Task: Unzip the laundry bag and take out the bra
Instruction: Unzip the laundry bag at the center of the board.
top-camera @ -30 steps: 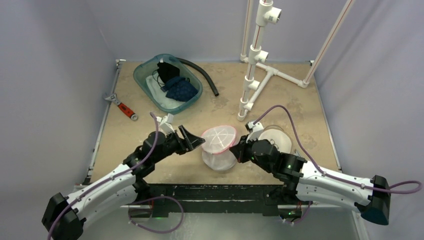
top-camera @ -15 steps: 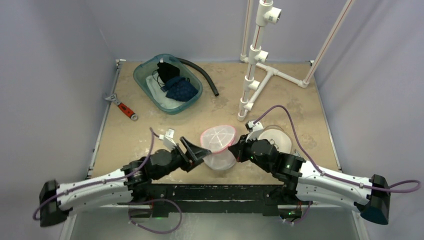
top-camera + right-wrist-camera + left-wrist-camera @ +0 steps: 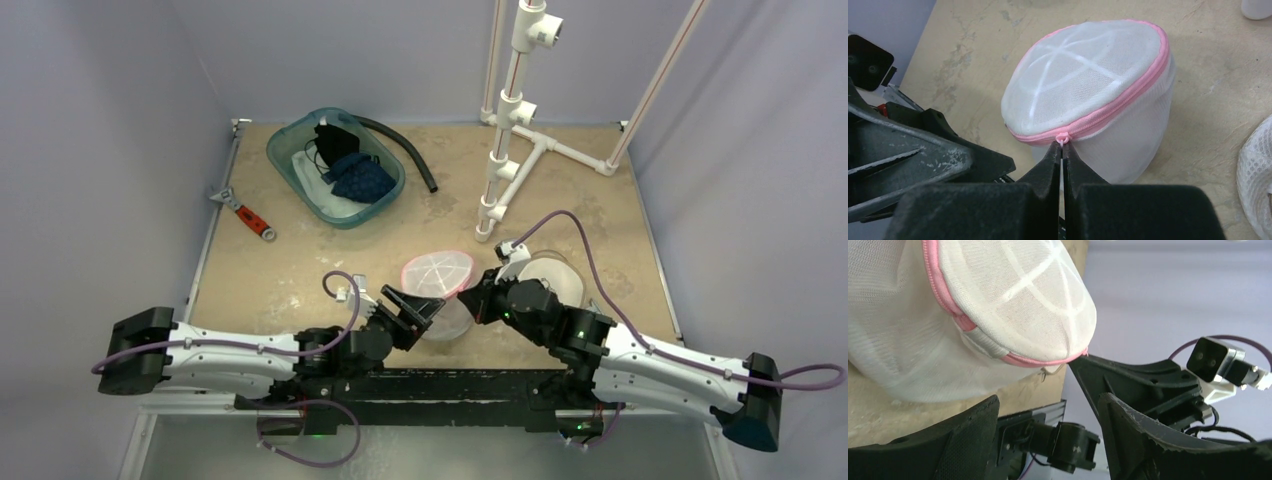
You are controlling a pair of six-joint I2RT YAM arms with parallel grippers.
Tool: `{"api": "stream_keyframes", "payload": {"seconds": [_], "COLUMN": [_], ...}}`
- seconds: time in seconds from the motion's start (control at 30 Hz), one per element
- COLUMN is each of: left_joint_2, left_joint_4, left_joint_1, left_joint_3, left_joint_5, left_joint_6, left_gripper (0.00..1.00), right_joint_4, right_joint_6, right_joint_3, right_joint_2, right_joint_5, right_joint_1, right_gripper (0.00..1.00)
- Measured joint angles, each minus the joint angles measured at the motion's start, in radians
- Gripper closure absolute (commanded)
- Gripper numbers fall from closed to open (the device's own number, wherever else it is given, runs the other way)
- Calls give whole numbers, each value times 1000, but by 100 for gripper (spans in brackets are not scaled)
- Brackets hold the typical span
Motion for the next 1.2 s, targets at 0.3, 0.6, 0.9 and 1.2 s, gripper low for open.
{"api": "stream_keyframes", "payload": {"seconds": [0.3, 0.6, 0.9, 1.2], "left_joint_2": [117, 126, 225, 235], "left_joint_4": [58, 69, 126, 138], "left_joint_1": [32, 129, 157, 201], "left_joint_3": [18, 29, 56, 68], "left_joint_5": [-58, -44, 27, 68], "left_joint_6": [-58, -59, -41, -18], "left_gripper": [36, 42, 63, 100], "right_joint_4": [-2, 7, 12, 5], "right_joint_6": [5, 7, 7, 3], "right_joint_3": [-16, -17, -16, -16], "right_joint_2": [-12, 3, 10, 3], "right_joint_5": [-2, -24, -25, -31], "right_joint_1": [1, 1, 5, 8], "right_gripper": [100, 100, 100, 100]}}
